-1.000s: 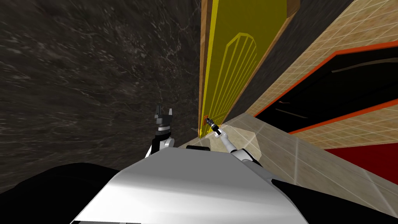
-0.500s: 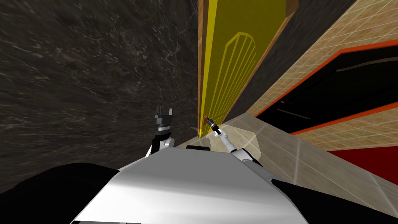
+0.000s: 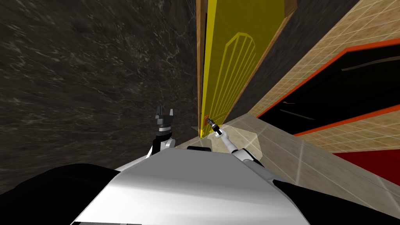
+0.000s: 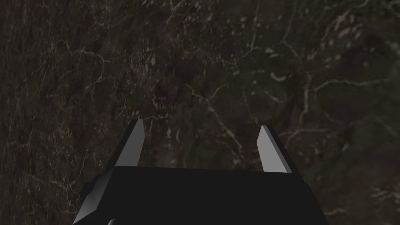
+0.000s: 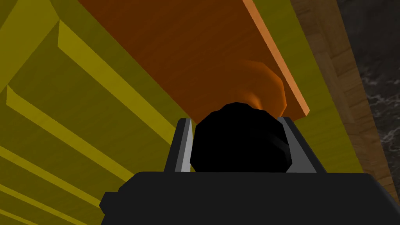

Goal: Pull the door open

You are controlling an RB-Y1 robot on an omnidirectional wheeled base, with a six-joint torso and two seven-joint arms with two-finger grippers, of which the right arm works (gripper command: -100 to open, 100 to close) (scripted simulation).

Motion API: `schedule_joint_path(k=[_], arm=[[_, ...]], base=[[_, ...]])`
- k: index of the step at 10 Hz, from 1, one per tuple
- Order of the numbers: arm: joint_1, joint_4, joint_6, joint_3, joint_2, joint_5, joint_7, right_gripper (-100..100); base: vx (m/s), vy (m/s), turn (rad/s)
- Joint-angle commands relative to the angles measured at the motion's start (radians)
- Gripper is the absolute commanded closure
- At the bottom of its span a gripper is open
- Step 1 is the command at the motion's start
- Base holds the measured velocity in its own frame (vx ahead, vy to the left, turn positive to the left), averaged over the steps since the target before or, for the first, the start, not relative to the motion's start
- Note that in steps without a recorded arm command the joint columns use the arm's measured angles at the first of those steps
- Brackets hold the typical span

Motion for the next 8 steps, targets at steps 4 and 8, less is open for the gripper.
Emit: schedule_joint_path(k=[4, 8], arm=[[-0.001, -0.007, 0.004, 0.033, 0.004, -0.059, -0.122, 100], [-0.004, -0.01, 0.008, 0.048, 0.003, -0.097, -0.199, 100]], base=[[-0.034, -0.034, 0.03], [-0.03, -0.036, 0.031]])
